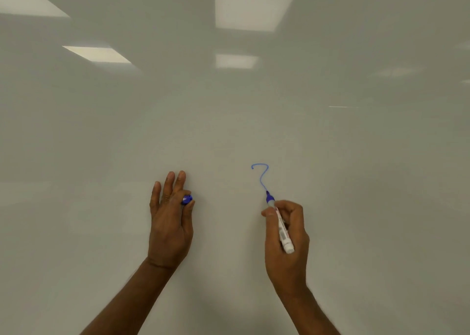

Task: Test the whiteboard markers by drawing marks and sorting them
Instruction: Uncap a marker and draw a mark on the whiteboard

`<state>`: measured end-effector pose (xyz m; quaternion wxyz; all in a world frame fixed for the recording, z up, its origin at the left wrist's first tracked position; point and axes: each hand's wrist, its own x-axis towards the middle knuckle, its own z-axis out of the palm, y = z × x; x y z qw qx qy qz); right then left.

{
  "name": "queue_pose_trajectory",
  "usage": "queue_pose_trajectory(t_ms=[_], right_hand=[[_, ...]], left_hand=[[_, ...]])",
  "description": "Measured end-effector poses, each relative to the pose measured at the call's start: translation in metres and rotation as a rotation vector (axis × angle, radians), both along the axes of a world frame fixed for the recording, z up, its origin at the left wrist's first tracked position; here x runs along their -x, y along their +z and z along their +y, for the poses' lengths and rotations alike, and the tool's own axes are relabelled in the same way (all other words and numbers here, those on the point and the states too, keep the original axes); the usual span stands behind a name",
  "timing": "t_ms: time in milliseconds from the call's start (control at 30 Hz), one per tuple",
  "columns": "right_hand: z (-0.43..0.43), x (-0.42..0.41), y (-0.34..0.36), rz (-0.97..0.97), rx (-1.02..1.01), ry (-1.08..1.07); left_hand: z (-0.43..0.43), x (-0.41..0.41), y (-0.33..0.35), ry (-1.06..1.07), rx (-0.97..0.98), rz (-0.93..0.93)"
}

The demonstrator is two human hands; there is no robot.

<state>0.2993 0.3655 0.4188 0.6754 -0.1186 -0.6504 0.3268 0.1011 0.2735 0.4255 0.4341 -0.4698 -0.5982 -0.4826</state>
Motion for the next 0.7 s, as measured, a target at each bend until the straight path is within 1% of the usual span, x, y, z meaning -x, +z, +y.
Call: queue_pose_trajectory(t_ms=[133, 167, 233, 300, 333, 400, 467, 533, 600, 700], right_hand=[[-0.004, -0.025, -0.032, -0.121, 0.114, 0.030], [-0.008, -0.031, -0.035, -0.128, 0.171, 0.062], [-0.020, -0.043, -0.036, -0.109, 0.252, 0.129], [-0.037, -0.052, -0.031, -0.091, 0.264, 0.223], [-0.047, -0.055, -0.027, -0.091, 0.257, 0.289], [-0.065, -0.061, -0.019, -0.117, 0.243, 0.422], [-0.077, -0.063, -0.015, -0.168, 0.235, 0.537], [-0.084, -0.063, -0.013, -0.222, 0.231, 0.620], [-0.090, -0.063, -0.012, -0.260, 0.215, 0.650], [-0.099, -0.062, -0.011, -0.269, 0.201, 0.671]], left_hand=[[-0.006, -0.009, 0.004, -0.005, 0.016, -0.016], [-0.010, -0.015, 0.005, -0.021, 0.014, -0.058], [-0.019, -0.033, 0.008, -0.096, -0.003, -0.197], [-0.031, -0.059, 0.010, -0.197, -0.097, -0.324], [-0.038, -0.073, 0.011, -0.261, -0.166, -0.413], [-0.049, -0.097, 0.016, -0.459, -0.284, -0.725], [-0.058, -0.107, 0.019, -0.760, -0.367, -1.068], [-0.067, -0.113, 0.020, -1.041, -0.446, -1.295], [-0.074, -0.121, 0.021, -1.184, -0.481, -1.402], [-0.080, -0.133, 0.020, -1.231, -0.437, -1.410]])
